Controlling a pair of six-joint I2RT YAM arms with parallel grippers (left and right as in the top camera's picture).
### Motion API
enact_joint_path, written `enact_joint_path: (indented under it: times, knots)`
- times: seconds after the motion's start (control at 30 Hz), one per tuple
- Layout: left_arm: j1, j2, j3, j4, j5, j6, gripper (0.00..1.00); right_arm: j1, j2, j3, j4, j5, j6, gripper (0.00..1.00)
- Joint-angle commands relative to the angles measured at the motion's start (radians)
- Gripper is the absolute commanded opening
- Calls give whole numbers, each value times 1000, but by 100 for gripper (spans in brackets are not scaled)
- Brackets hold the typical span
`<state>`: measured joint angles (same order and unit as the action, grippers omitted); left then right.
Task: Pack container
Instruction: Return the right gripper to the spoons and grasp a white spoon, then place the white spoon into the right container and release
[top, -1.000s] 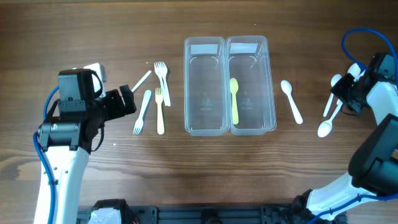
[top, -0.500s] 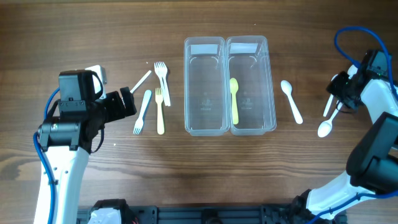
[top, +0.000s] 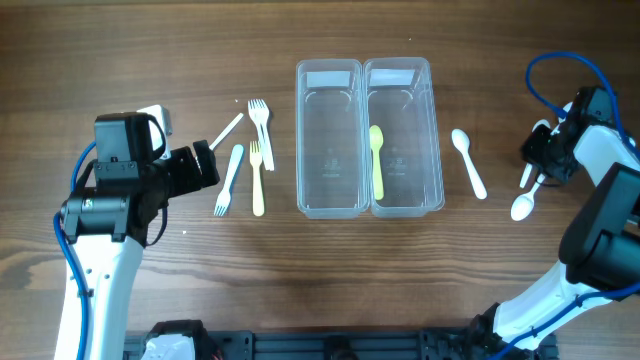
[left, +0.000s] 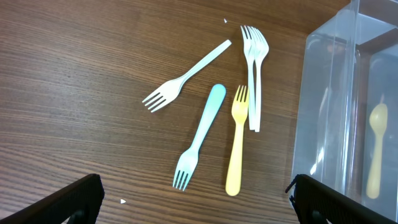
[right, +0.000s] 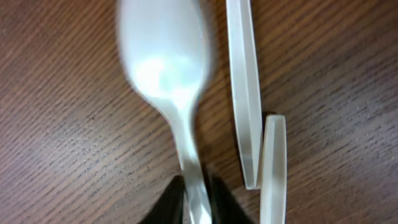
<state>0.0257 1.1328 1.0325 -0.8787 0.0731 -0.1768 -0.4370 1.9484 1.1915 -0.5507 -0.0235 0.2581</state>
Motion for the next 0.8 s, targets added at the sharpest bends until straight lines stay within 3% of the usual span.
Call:
enact_joint_path:
  times: [0.0,0.33,0.6,0.77]
  knots:
    - [6,1,17,0,-3,16,100,2,52,-6,-37,2,6,8]
    - [6,1,17,2,-3,16,100,35,-36,108,-197,-3,7,4]
    - [6,1,17,6,-3,16,100,340,-381,185,-237,-93,-23,4]
    - [6,1,17,6,-3,16,100,583,-390,171,-242,-76,-34,4]
